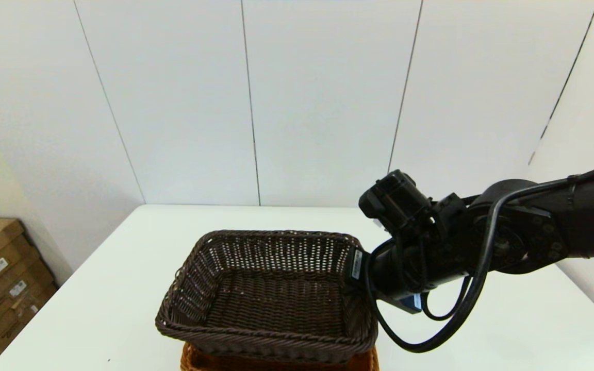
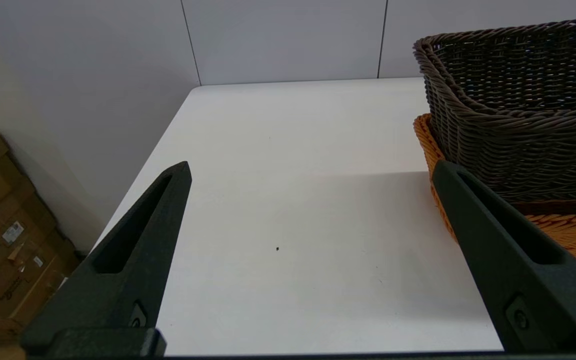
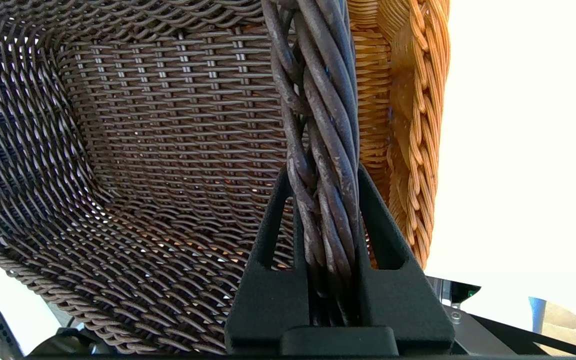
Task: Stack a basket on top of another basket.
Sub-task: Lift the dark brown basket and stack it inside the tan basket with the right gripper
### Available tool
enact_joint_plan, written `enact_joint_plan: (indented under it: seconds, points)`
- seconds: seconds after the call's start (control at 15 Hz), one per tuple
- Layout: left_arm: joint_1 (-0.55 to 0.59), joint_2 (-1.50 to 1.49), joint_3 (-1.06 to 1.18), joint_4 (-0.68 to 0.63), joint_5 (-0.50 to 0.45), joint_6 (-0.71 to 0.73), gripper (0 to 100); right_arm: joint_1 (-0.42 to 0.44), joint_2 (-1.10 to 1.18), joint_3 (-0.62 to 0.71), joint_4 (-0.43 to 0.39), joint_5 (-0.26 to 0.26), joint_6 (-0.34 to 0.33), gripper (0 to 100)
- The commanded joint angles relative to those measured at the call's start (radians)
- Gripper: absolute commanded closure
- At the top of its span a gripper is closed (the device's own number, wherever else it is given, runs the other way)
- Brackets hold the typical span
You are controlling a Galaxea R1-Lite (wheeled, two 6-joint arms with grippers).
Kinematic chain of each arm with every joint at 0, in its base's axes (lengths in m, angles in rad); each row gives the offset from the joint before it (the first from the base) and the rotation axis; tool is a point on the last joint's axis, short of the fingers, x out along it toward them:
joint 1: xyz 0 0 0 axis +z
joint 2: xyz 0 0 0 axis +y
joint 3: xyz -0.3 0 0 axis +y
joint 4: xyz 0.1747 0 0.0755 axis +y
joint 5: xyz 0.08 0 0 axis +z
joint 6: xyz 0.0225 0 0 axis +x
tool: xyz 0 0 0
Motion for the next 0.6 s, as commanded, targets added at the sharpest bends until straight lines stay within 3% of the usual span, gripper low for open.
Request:
enact_joint_plan:
  seconds: [0.07, 0.6]
  points:
    - [0.0, -0.002, 0.002, 0.0, 0.0, 0.001, 0, 0.0, 0.019, 0.0, -0.014, -0.003, 0.005, 100]
    - [0.0, -0.002, 0.002, 0.0, 0.0, -0.001, 0, -0.001, 0.032, 0.001, -0.023, -0.001, 0.005, 100]
